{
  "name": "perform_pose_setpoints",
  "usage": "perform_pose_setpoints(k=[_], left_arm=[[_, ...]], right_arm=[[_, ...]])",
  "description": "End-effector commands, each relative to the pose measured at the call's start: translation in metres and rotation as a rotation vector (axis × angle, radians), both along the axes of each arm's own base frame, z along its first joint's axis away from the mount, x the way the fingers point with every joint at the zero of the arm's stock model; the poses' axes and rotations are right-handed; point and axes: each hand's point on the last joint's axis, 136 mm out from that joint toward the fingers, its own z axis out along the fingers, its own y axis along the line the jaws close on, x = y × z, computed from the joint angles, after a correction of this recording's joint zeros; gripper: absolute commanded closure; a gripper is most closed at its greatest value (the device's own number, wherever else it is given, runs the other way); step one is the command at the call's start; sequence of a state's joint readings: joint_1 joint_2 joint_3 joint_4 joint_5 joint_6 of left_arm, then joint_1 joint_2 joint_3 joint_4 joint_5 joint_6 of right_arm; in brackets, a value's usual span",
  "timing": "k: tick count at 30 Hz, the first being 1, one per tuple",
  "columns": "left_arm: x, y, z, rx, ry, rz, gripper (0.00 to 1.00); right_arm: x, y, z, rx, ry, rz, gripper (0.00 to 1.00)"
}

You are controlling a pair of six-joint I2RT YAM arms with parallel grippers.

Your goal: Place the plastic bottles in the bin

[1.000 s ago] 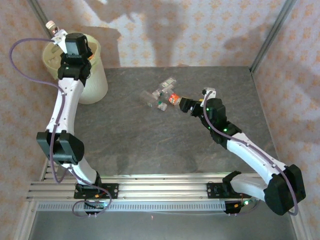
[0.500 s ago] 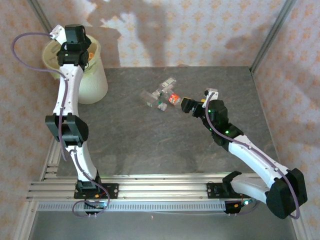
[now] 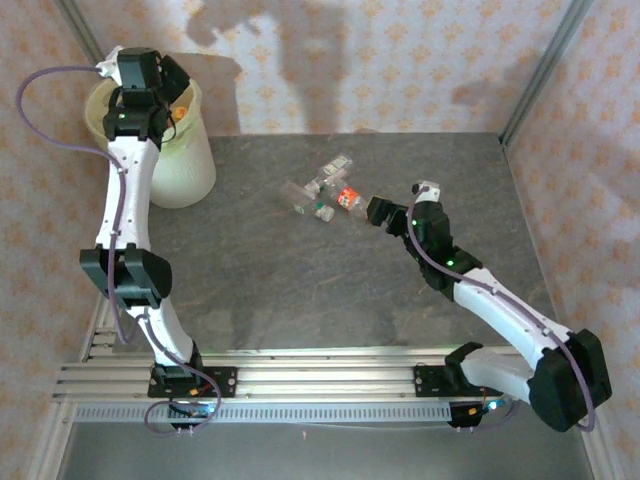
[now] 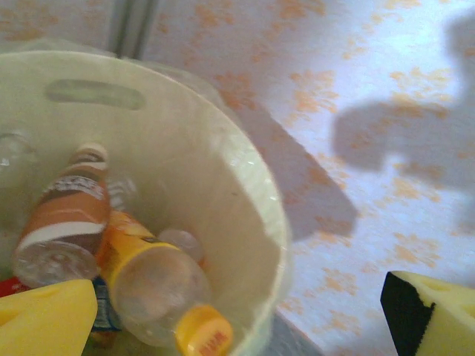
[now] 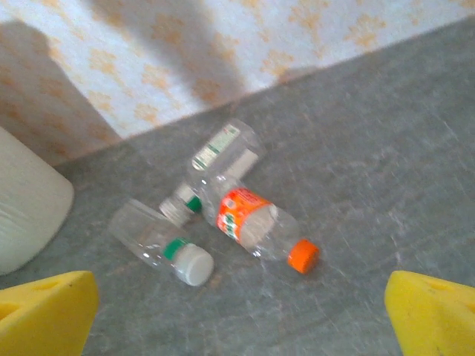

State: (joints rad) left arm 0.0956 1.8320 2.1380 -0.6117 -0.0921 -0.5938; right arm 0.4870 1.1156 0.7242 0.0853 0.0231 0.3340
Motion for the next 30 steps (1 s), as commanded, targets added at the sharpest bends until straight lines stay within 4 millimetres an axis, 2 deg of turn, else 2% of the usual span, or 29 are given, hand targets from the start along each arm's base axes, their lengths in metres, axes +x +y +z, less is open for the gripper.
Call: perform_pose_setpoints(k=[1, 4, 7, 10, 15, 19, 22, 25, 28, 30], left_arm=[[-0.002, -0.046, 0.024, 0.069, -0.038, -0.171, 0.00], [-0.010, -0.075, 0.031, 0.096, -0.041, -0.278, 0.00], [-0.024, -0.106, 0.027, 0.096, -0.030, -0.380, 0.00], [-0.043, -0.125, 0.016, 0.058, -0.016, -0.451, 0.00], [-0.081, -0.136, -0.008, -0.009, 0.034, -0.517, 0.00], [-0.111, -0.149, -0.028, -0.084, 0.073, -0.583, 0.00], [-0.122, -0.156, -0.050, -0.183, 0.089, -0.589, 0.00], [-0.129, -0.163, -0.075, -0.251, 0.126, -0.604, 0.00], [-0.136, -0.156, -0.094, -0.258, 0.161, -0.558, 0.00], [-0.139, -0.153, -0.099, -0.266, 0.154, -0.532, 0.00]], right_arm=[[0.007, -0.002, -0.014, -0.001, 0.096, -0.019, 0.01], [0.010, 0.022, -0.041, -0.109, 0.194, 0.164, 0.01], [0.012, 0.027, -0.065, -0.283, 0.313, 0.270, 0.01], [0.021, 0.031, -0.075, -0.381, 0.335, 0.341, 0.01], [0.037, 0.039, -0.079, -0.420, 0.353, 0.449, 0.05], [0.051, 0.034, -0.100, -0.489, 0.430, 0.492, 0.06], [0.059, 0.033, -0.117, -0.547, 0.501, 0.559, 0.09], [0.070, 0.039, -0.123, -0.592, 0.519, 0.611, 0.11], [0.084, 0.041, -0.127, -0.636, 0.512, 0.639, 0.11], [0.090, 0.044, -0.133, -0.673, 0.510, 0.682, 0.11]])
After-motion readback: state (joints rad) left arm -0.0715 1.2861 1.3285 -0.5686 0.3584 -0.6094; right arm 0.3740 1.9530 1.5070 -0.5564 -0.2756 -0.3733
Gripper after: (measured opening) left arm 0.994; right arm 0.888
